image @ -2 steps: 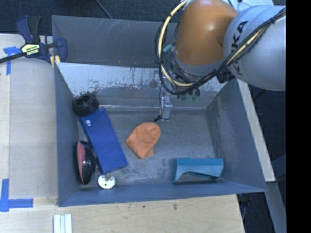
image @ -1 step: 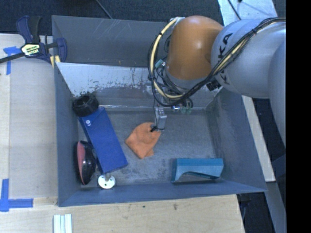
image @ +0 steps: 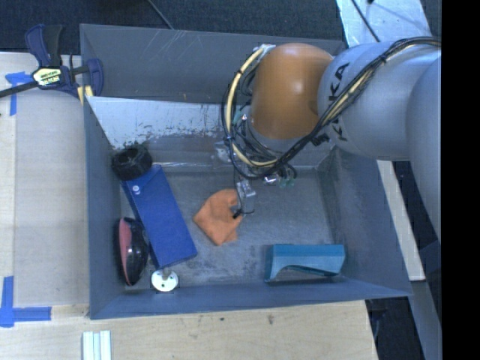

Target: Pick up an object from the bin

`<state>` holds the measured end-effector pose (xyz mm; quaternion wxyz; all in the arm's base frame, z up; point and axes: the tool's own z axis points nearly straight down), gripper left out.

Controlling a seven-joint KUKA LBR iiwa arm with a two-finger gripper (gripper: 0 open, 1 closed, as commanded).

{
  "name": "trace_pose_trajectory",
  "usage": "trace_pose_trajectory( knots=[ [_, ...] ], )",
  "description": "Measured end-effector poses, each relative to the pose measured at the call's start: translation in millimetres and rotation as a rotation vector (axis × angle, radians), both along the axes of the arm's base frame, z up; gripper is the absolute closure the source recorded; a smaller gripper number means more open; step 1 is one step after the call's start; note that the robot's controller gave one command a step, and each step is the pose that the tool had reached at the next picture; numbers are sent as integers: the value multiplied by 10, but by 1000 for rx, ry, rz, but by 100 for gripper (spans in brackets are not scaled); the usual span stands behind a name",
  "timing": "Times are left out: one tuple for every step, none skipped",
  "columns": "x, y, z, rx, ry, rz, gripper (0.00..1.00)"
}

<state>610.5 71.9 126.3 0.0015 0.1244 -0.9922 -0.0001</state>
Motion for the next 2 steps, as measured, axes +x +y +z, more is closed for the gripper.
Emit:
trace_pose_trajectory(
  knots=[
    [-61, 83, 4, 1, -3, 111, 0],
    [85, -40, -561, 0, -4, 166, 0]
  ],
)
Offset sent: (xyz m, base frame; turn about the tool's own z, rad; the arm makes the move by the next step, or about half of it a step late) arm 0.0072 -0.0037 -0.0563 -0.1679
